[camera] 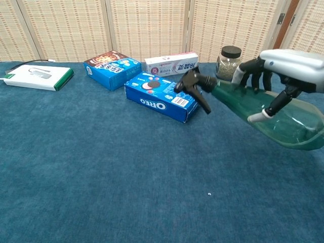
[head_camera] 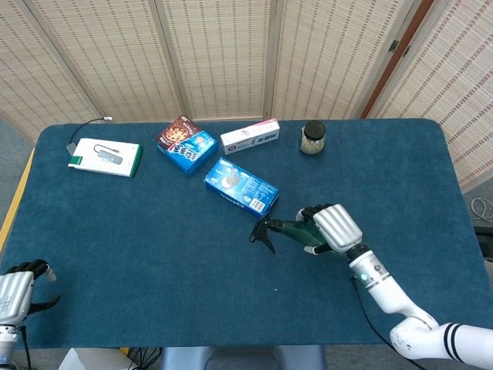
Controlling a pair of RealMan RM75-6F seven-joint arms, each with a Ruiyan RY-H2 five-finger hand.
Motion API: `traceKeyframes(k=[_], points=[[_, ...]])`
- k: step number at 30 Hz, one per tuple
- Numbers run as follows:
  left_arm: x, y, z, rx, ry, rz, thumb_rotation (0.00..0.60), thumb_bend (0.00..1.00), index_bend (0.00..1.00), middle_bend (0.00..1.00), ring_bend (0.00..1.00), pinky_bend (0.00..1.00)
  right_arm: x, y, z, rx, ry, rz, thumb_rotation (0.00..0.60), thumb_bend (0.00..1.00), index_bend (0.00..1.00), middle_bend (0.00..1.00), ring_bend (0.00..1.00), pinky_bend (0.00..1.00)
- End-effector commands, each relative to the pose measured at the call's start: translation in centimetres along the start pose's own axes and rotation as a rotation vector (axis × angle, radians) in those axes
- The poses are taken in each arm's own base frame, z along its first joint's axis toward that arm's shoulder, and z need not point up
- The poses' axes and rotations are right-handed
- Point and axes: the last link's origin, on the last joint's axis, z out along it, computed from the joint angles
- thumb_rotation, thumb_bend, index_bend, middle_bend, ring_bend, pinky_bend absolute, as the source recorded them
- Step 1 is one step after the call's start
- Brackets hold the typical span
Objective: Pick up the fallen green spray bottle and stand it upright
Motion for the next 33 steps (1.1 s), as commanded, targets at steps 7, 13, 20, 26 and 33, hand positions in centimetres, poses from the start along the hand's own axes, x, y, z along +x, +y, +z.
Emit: traceKeyframes(k=[7,13,20,26,33], points=[[0.1,0.4,0.2,-0.009,-0.002,0.006,0.600,0.00,0.54,0.40,0.36,0.38,-1.7,2.1,-2.3,-0.010,0.377,0.378,0.600,0.01,0.55,0.67,0.59,0.59],[0.1,0.6,0.3,-0.015,-0.004,0.008,0.600,0.00,0.54,0.39,0.36,0.38,-4.0,2.6,-2.8,-0.047,0.539,0.548,0.600,0.01,0.55,0.67,0.59,0.59],[-0.2,0.7,0.1,-0.014,-0.015,-0.001,0.600,0.00,0.54,0.40,0.36,0.38,-5.7,3.1,-2.8,-0.096,0.648,0.675,0.600,0.04,0.55,0.67,0.59,0.59],[-0.5,0.5,0.0,-0.006,-0.026,-0.001,0.600,0.00,0.54,0.40,0.36,0.38,-6.0,3.4,-2.5,-0.111,0.756,0.720,0.600,0.06,0.55,0.67,0.59,0.59],[-0.7,0.6,0.1,-0.012,-0.032,-0.004,0.600,0.00,0.54,0.40,0.36,0.38,-7.1,3.7,-2.0,-0.147,0.832,0.756,0.600,0.10,0.55,0.63,0.57,0.59]])
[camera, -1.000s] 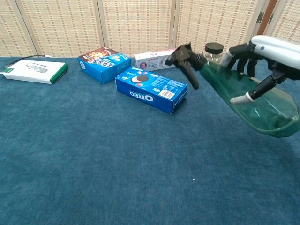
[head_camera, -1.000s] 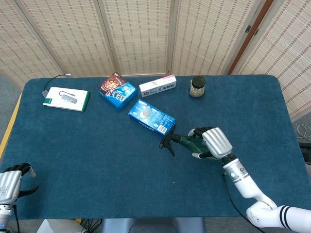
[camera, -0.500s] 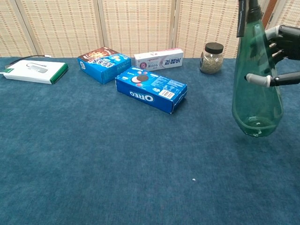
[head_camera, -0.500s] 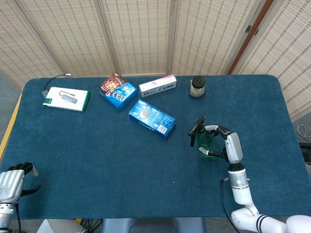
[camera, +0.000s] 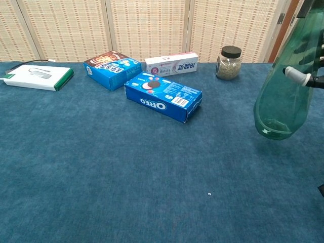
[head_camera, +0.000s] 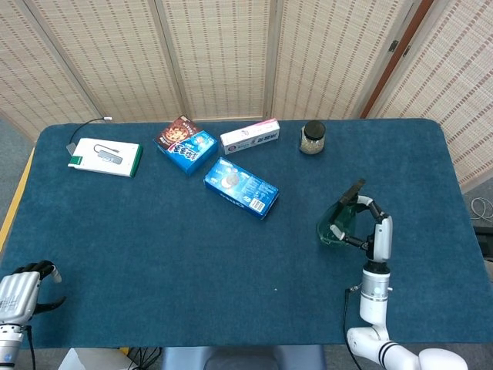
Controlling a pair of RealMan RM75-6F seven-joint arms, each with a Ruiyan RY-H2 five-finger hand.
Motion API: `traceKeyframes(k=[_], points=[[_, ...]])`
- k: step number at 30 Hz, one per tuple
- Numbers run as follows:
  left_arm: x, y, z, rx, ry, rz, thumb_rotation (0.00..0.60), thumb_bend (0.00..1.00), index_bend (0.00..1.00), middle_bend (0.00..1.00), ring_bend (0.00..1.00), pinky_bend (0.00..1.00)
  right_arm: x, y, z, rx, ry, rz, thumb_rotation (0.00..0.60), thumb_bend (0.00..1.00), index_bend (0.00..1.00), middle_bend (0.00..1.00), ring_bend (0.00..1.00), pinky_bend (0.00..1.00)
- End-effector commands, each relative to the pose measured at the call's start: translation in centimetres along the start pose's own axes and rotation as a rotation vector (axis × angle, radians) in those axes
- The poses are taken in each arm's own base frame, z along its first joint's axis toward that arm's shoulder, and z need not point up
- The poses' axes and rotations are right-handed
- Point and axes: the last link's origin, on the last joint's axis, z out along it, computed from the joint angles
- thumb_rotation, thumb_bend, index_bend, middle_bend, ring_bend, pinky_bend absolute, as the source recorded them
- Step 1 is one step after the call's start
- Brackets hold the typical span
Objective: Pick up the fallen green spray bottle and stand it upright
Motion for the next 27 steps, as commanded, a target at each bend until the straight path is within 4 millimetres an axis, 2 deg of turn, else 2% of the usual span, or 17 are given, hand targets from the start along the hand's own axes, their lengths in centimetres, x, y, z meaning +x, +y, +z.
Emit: traceKeyframes(k=[1,15,27], points=[[-0.1,0.0,0.0,-0.001,-0.002,0.000,0.600,0.00,0.54,0.40,0.36,0.38,-0.6,0.5,-0.2,-0.012,0.048,0.032,0.600,0.11,0.55,0.62,0.57,0.59],[-0.6,-0.2,0.0,0.006,-0.020,-0.010,0.600,0.00,0.54,0.40,0.36,0.38,-2.4,1.1,-0.7,-0.031,0.111,0.103,0.600,0.16,0.55,0.58,0.53,0.59],[-0.7,-0.4,-0.1,0.010,-0.024,-0.015,0.600,0.00,0.54,0.40,0.36,0.38,-2.8,1.6,-0.9,-0.084,0.119,0.136,0.600,0.17,0.53,0.56,0.52,0.59]])
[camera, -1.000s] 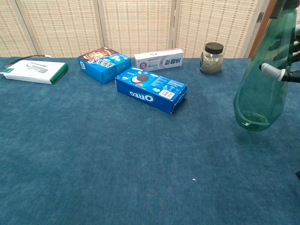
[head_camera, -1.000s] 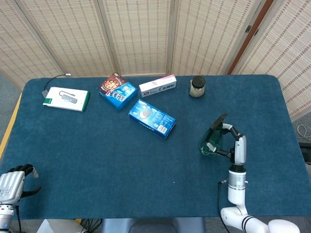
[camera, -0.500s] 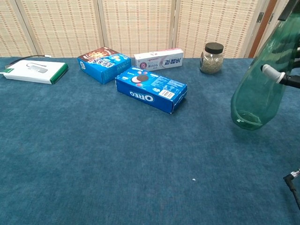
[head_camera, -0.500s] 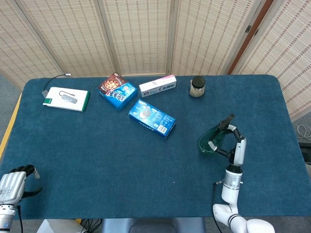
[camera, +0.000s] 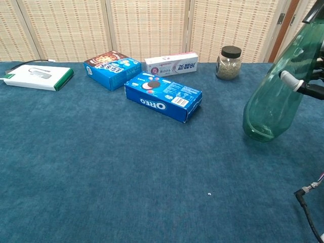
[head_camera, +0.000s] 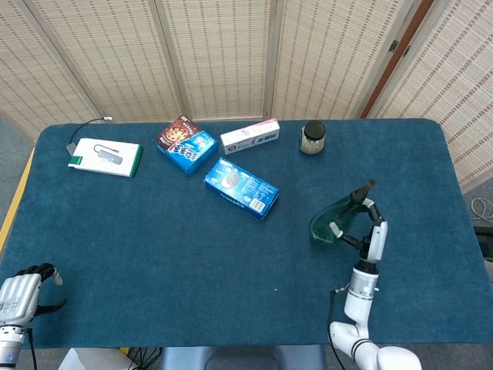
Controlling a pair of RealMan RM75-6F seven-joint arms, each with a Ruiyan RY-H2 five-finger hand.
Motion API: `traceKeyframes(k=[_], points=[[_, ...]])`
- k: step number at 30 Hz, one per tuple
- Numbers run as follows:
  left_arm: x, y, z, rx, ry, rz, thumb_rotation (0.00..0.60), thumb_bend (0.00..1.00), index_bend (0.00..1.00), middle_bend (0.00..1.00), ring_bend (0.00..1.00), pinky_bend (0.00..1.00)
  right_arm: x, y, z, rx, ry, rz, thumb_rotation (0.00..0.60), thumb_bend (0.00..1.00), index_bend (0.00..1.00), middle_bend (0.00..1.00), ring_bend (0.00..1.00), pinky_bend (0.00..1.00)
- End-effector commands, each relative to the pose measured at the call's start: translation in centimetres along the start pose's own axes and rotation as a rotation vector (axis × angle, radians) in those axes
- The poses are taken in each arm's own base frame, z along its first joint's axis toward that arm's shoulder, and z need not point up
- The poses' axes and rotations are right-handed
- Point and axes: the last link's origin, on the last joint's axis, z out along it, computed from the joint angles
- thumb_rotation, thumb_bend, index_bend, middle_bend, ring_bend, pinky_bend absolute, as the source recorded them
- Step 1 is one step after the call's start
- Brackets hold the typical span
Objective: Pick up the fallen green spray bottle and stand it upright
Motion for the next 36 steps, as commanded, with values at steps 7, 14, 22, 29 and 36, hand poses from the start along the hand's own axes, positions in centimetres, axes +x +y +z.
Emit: traceKeyframes(k=[7,14,22,29,36], points=[[0.03,0.05,-0.02,-0.002,0.001,0.000,0.600,0.00,0.54,0.40,0.36,0.38,-0.12,0.07,-0.18,-0.009,-0.004,0.006,0.600,0.17,0.53,0.56,0.51,0.59],[0.02,0.06,-0.04,-0.001,-0.001,0.000,0.600,0.00,0.54,0.40,0.36,0.38,-0.25,0.23,-0.17,-0.012,-0.027,-0.005,0.600,0.17,0.52,0.55,0.51,0.59],[-0.03,-0.01,-0.05,0.002,-0.003,-0.001,0.600,0.00,0.54,0.40,0.36,0.38,-0.53,0.42,-0.29,-0.022,-0.053,-0.022,0.600,0.17,0.52,0.55,0.50,0.59],[-0.02,-0.02,-0.11,0.001,-0.002,-0.001,0.600,0.00,0.54,0.40,0.36,0.38,-0.59,0.51,-0.49,-0.024,-0.071,-0.029,0.600,0.17,0.51,0.54,0.50,0.59],[-0.05,0.07,-0.09,0.000,-0.003,0.000,0.600,0.00,0.54,0.40,0.36,0.38,-0.69,0.71,-0.64,-0.029,-0.098,-0.040,0.600,0.16,0.48,0.50,0.47,0.59]])
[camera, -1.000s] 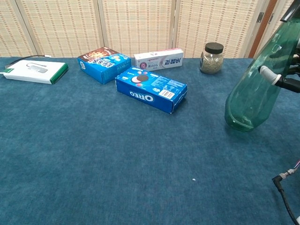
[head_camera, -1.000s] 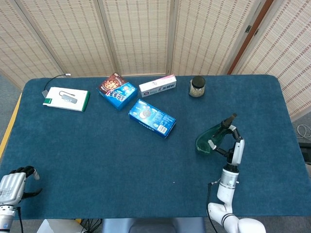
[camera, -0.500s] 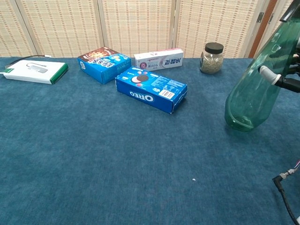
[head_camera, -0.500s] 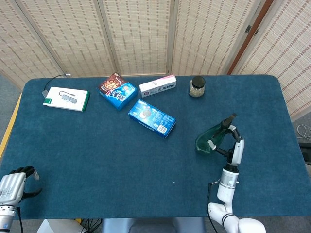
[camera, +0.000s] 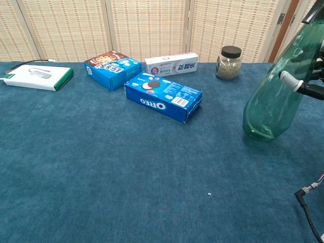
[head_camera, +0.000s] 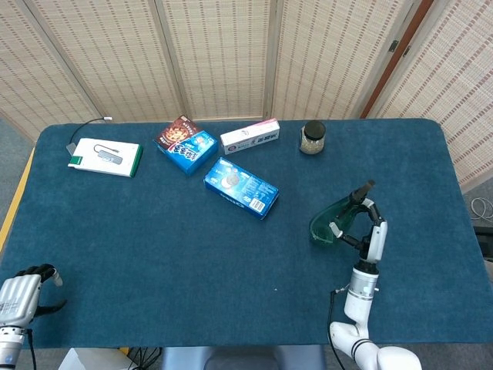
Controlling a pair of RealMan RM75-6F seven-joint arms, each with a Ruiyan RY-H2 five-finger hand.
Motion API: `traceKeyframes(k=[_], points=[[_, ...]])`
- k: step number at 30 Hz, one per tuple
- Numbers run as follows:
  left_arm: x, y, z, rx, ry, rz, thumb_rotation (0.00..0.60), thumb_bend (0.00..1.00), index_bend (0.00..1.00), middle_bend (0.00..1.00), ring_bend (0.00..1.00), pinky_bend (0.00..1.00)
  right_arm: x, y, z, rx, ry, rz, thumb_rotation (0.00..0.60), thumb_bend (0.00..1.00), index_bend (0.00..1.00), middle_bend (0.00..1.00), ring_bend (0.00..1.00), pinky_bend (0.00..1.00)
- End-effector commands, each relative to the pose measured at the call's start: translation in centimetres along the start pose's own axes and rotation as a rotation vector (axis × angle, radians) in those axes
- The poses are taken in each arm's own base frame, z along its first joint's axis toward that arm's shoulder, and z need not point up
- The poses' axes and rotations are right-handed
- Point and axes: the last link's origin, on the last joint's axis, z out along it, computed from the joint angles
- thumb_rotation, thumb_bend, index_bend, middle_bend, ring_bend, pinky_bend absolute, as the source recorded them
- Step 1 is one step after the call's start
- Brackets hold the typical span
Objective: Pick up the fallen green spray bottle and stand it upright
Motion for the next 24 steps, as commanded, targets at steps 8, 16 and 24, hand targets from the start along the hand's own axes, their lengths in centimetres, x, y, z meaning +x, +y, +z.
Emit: traceKeyframes(k=[8,16,24], points=[[-0.01,0.06,0.06,-0.001,0.000,0.002,0.600,0.00,0.54,0.40,0.36,0.38,-0.46,0.47,-0.31,-0.010,-0.080,-0.026,0.600,0.00,0.18,0.25,0.24,0.46],[-0.01,0.10,0.07,-0.002,0.000,0.002,0.600,0.00,0.54,0.40,0.36,0.38,-0.45,0.42,-0.30,-0.006,-0.082,-0.026,0.600,0.00,0.11,0.21,0.19,0.43],[-0.05,0.09,0.06,0.000,-0.001,0.002,0.600,0.00,0.54,0.40,0.36,0.38,-0.68,0.17,-0.12,0.015,-0.100,-0.025,0.600,0.00,0.11,0.21,0.19,0.42]])
